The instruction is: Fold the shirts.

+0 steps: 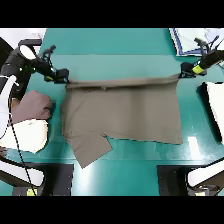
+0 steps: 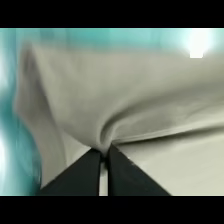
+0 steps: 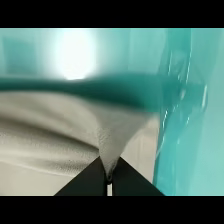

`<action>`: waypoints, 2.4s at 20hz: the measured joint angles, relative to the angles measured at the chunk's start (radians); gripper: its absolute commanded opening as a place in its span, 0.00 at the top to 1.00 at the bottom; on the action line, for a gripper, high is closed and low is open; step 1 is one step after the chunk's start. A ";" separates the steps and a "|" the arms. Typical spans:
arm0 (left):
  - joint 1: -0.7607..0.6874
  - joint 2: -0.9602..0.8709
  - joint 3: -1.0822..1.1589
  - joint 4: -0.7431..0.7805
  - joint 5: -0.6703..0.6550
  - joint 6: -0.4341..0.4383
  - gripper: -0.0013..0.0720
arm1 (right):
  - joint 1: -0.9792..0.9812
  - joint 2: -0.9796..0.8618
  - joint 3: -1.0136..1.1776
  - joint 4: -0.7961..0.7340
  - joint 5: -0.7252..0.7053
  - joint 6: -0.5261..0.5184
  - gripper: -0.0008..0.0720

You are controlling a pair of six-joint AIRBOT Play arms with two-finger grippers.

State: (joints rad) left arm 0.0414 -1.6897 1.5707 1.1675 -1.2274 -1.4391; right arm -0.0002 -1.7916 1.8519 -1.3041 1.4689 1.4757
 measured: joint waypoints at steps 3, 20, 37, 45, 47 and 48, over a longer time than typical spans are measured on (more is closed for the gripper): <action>0.000 -0.002 -0.069 0.014 -0.023 -0.006 0.62 | 0.003 0.055 -0.151 -0.004 -0.027 0.002 0.95; 0.000 0.732 -0.833 0.058 -0.085 -0.142 0.32 | -0.037 0.501 -0.678 0.080 -0.201 0.000 0.37; 0.000 0.990 -1.308 -0.286 0.214 -0.135 0.94 | -0.053 0.546 -0.704 0.080 -0.169 -0.005 0.37; 0.000 0.996 -1.239 -0.350 0.180 -0.064 0.94 | -0.348 0.634 -1.007 0.071 -0.016 -0.049 0.27; 0.000 0.996 -1.226 -0.354 0.177 -0.055 0.94 | -0.417 0.647 -1.130 0.072 -0.010 -0.055 0.31; 0.000 0.996 -1.223 -0.354 0.176 -0.053 0.94 | -0.441 0.652 -1.184 0.074 -0.017 -0.058 0.39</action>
State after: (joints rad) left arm 0.0410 -0.6941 0.3477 0.8139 -1.0515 -1.4925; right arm -0.4408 -1.1393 0.6678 -1.2301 1.4521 1.4181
